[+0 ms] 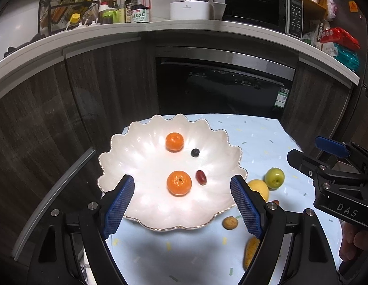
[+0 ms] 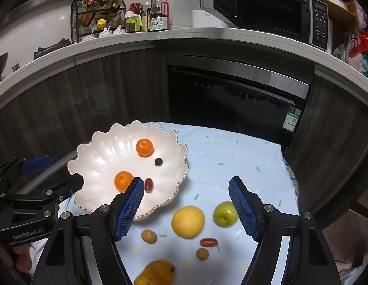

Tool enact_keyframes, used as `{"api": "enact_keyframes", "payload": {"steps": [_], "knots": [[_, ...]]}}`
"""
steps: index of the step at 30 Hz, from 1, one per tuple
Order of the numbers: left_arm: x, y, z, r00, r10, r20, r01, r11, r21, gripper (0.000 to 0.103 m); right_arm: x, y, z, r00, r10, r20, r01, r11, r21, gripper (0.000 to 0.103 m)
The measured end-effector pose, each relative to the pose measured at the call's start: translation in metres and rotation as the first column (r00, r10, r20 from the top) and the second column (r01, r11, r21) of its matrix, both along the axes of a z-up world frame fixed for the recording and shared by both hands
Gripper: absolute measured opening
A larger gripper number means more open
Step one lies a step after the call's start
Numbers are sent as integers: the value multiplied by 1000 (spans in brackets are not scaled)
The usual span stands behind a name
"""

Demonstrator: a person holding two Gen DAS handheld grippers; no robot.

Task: Organize fruits
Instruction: 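Withdraw both open tools from the bowl back toward the remaining fruit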

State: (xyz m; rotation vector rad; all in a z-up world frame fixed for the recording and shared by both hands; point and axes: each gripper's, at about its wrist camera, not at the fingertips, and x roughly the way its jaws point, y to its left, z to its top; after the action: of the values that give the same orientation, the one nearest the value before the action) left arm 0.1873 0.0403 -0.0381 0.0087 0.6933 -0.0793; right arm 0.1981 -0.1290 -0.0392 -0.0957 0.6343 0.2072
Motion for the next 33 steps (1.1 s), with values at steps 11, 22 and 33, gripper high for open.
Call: {"api": "enact_keyframes", "payload": {"steps": [11, 22, 33], "knots": [[-15, -30, -3, 999, -42, -15, 42, 999, 11, 83, -14, -28, -4, 1000, -21, -1, 21, 1000, -5, 75], [-29, -58, -12, 996, -81, -41, 81, 996, 20, 85, -26, -50, -12, 1000, -27, -14, 26, 999, -25, 74], [-38, -80, -24, 990, -125, -69, 127, 991, 32, 85, -34, -67, -27, 999, -29, -41, 27, 999, -36, 74]]}}
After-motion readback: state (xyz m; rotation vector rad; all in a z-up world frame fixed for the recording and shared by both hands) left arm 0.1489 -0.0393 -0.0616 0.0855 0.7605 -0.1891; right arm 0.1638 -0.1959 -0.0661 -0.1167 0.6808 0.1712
